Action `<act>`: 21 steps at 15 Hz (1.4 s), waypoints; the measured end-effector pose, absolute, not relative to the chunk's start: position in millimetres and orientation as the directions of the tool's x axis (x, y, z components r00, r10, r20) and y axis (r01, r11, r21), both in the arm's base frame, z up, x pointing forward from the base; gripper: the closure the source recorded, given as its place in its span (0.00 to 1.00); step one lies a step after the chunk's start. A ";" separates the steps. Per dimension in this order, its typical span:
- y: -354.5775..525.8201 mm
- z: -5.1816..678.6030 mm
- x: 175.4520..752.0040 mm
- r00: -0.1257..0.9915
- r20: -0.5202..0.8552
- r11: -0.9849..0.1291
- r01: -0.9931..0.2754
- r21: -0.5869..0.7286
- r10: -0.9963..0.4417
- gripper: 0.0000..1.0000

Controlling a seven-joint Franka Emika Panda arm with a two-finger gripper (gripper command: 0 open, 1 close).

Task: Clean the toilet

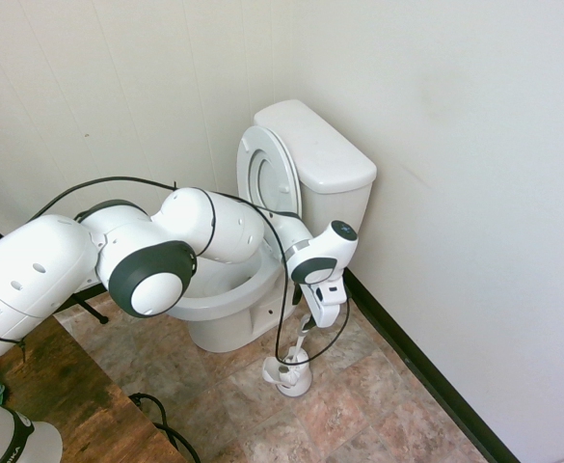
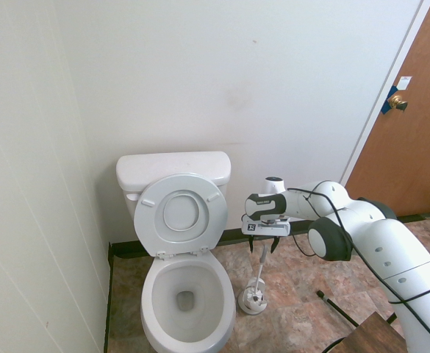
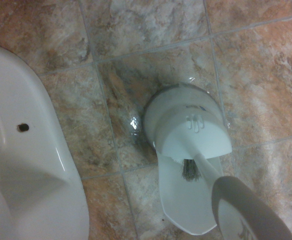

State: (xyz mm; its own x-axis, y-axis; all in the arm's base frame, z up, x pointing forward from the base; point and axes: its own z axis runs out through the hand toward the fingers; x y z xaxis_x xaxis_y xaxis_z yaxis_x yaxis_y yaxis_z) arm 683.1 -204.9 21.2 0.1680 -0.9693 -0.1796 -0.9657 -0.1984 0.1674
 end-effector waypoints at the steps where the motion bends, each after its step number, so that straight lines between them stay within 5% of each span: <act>1: -206.9 17.7 682.8 0.162 -0.183 -0.193 -0.967 0.166 -0.970 0.00; 2: -209.6 14.8 682.3 0.157 -0.185 -0.188 -0.968 0.164 -0.970 0.00; 3: -212.0 11.7 681.4 0.152 -0.190 -0.184 -0.970 0.162 -0.970 1.00; 21: -212.9 -12.7 680.7 0.161 -0.247 -0.198 -0.971 0.131 -0.956 1.00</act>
